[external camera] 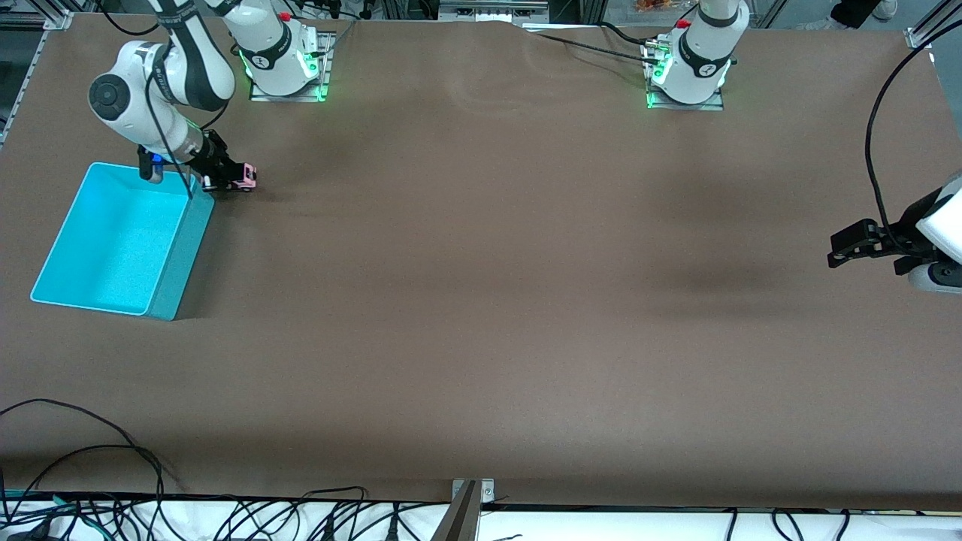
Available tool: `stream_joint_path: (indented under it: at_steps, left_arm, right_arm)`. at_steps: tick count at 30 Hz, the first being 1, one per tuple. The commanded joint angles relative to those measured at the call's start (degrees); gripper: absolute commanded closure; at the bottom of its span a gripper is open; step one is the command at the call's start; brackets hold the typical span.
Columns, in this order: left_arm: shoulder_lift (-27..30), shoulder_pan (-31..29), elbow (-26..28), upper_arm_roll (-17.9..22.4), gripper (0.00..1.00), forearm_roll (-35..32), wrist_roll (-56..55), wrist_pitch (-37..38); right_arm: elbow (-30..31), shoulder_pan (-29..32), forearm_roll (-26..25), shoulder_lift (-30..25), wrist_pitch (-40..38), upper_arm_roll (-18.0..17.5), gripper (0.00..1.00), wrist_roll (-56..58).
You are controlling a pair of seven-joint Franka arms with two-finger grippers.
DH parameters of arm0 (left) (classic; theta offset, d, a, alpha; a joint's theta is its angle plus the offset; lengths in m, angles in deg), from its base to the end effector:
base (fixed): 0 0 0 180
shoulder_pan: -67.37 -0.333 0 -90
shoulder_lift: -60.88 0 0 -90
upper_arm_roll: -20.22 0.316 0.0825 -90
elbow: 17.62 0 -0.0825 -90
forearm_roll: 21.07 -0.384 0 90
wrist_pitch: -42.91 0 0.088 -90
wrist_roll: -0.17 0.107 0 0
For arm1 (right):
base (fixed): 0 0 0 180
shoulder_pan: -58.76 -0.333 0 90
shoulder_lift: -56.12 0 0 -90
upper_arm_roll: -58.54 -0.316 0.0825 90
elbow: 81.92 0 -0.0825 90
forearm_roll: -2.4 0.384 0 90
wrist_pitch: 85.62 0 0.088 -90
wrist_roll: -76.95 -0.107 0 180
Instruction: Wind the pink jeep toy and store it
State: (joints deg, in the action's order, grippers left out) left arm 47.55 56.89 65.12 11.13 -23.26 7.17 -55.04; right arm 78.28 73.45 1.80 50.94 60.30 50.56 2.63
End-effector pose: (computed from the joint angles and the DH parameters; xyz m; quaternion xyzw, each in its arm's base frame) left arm 0.6339 0.0299 0.5604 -0.9986 0.0488 -0.0177 0.0021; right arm 0.3578 -0.0436 0.2220 0.7602 -0.6447 -0.0614 0.0517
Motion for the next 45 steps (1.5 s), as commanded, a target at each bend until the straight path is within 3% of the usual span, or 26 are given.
stream_joint_path:
  at_steps: [1, 5, 9, 21, 30, 33, 37, 45]
  left_arm:
    - [1.20, -0.42, 1.28, -0.05, 0.00, 0.60, 0.73, 0.12]
    - [1.20, -0.42, 1.28, -0.05, 0.00, 0.60, 0.73, 0.12]
    - [1.20, -0.42, 1.28, -0.05, 0.00, 0.60, 0.73, 0.12]
    - [1.20, -0.42, 1.28, -0.05, 0.00, 0.60, 0.73, 0.12]
    - [1.20, -0.42, 1.28, -0.05, 0.00, 0.60, 0.73, 0.21]
    - [1.20, -0.42, 1.28, -0.05, 0.00, 0.60, 0.73, 0.12]
    - [1.20, -0.42, 1.28, -0.05, 0.00, 0.60, 0.73, 0.13]
    - [1.20, -0.42, 1.28, -0.05, 0.00, 0.60, 0.73, 0.12]
  right_arm:
    - [-1.20, 0.07, -1.34, -2.55, -4.49, -2.56, 1.00, -3.02]
    - [-5.41, 0.07, -1.25, -2.64, -10.64, -5.28, 1.00, -3.46]
    - [-9.46, 0.07, -0.64, -2.55, -14.25, -5.38, 1.00, -3.37]
    - [-15.79, -0.02, -1.42, -3.17, -16.01, -7.05, 1.00, -2.15]
    - [-17.37, -0.02, -3.36, -3.25, -21.63, -6.87, 1.00, 10.59]
    - [-18.08, 0.16, -4.32, -3.17, -22.52, -5.56, 1.00, 15.16]
    - [-19.92, 0.16, -7.66, -2.46, -23.04, -0.82, 1.00, 20.08]
    - [-21.42, 0.25, -13.64, -0.80, -23.31, 3.41, 1.00, 29.13]
